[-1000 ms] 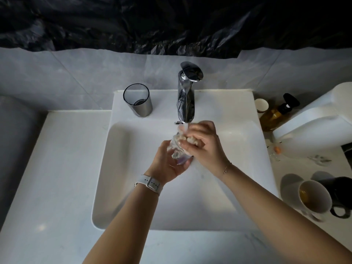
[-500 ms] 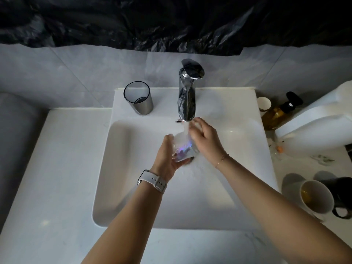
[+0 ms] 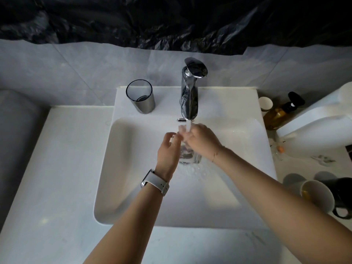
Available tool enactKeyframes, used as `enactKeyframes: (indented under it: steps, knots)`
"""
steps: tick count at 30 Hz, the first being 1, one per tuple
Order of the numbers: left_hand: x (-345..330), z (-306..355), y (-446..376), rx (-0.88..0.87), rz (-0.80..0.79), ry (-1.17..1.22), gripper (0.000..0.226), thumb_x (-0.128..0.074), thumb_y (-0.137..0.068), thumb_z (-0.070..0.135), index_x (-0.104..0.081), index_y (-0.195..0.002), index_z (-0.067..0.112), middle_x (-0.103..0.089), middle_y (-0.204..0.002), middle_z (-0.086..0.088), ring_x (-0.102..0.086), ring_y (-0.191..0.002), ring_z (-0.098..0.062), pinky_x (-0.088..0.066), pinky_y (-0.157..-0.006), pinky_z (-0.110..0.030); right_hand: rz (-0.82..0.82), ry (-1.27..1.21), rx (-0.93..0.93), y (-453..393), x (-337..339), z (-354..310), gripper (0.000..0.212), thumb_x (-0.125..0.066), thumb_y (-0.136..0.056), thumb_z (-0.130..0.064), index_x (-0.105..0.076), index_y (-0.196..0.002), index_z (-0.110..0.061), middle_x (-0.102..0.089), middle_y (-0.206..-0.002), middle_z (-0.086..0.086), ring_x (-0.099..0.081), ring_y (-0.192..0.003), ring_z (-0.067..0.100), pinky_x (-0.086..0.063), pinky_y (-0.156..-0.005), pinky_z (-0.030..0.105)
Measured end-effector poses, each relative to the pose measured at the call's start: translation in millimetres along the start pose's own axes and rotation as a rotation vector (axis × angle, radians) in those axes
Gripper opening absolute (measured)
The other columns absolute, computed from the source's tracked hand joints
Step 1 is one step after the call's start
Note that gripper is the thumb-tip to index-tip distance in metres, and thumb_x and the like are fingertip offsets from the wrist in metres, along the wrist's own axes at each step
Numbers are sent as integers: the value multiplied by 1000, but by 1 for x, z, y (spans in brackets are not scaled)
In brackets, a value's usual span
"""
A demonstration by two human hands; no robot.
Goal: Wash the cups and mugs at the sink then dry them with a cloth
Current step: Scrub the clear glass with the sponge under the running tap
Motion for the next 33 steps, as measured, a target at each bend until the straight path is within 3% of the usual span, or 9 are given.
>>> enactKeyframes:
  steps: [4, 9, 13, 18, 20, 23, 25, 29, 33]
  knots:
    - [6, 15, 3, -172, -7, -136, 20, -51, -93, 45, -57, -95, 25, -65, -78, -2, -57, -69, -16, -50, -74, -38, -267, -297, -375, -2, -17, 34, 32, -38, -97, -16, -49, -67, -16, -50, -68, 2, -48, -61, 18, -37, -48, 23]
    - [6, -1, 1, -133, 16, -174, 23, -47, -98, 41, -56, -103, 21, -66, -82, 4, -64, -76, -16, -52, -77, -42, 21, -76, -201, 19, -11, 14, 36, -37, -101, -35, -46, -75, -12, -66, -89, 18, -59, -87, 34, -37, -69, 33]
    - [1, 10, 4, -275, -11, -283, 38, -41, -85, 60, -54, -101, 28, -64, -95, -1, -62, -83, -17, -47, -69, -30, -175, -112, -232, 2, -22, 20, 36, -42, -100, -35, -46, -70, -14, -50, -69, -1, -54, -74, 26, -37, -65, 26]
    - [7, 15, -4, -208, -83, 11, 25, -47, -89, 46, -58, -94, 23, -62, -85, 1, -59, -79, -20, -50, -73, -34, -512, -941, -571, 18, -56, 43, 23, -44, -91, -19, -63, -96, -7, -63, -89, 13, -64, -78, 28, -54, -72, 33]
    - [15, 8, -14, -106, 3, 172, 20, -44, -98, 37, -56, -95, 21, -59, -88, -4, -57, -82, -24, -51, -75, -39, -364, -1219, -626, 25, -57, 40, 33, -37, -93, -16, -64, -79, -3, -66, -69, 14, -68, -63, 22, -46, -71, 33]
    - [12, 1, -22, 19, 123, 276, 20, -39, -102, 39, -50, -98, 22, -53, -92, -3, -53, -82, -21, -47, -75, -36, 52, -1498, -744, 40, -64, 39, 42, -23, -101, -17, -43, -64, -14, -36, -30, -4, -35, -26, 9, -27, -45, 22]
    - [-3, -3, -20, 88, 115, 333, 24, -36, -103, 41, -46, -104, 20, -51, -94, -1, -55, -87, -20, -48, -77, -33, 284, -1497, -720, 48, -69, 37, 35, -27, -103, -28, -47, -77, -16, -50, -48, -1, -47, -40, 11, -35, -45, 21]
    - [-29, -18, -9, 213, 36, 357, 49, -33, -102, 46, -42, -130, 7, -53, -115, -3, -56, -86, -8, -48, -63, -8, 502, -1420, -586, 59, -63, 34, 27, -33, -103, -36, -49, -112, -16, -63, -114, 11, -64, -103, 23, -52, -87, 33]
    - [-49, -28, -2, 384, -129, 535, 68, -28, -97, 58, -56, -129, 5, -63, -128, -18, -66, -110, -29, -50, -100, -38, 536, -1170, -379, 61, -45, 37, 58, -39, -94, -50, -29, -146, -27, -40, -149, 2, -44, -133, 14, -38, -110, 39]
Point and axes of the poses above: each hand's wrist, its own y-axis away from the middle knuckle, its own x-axis out of the back of the hand, z = x × y, the point moved 9 cm from there along -y, towards the middle knuckle
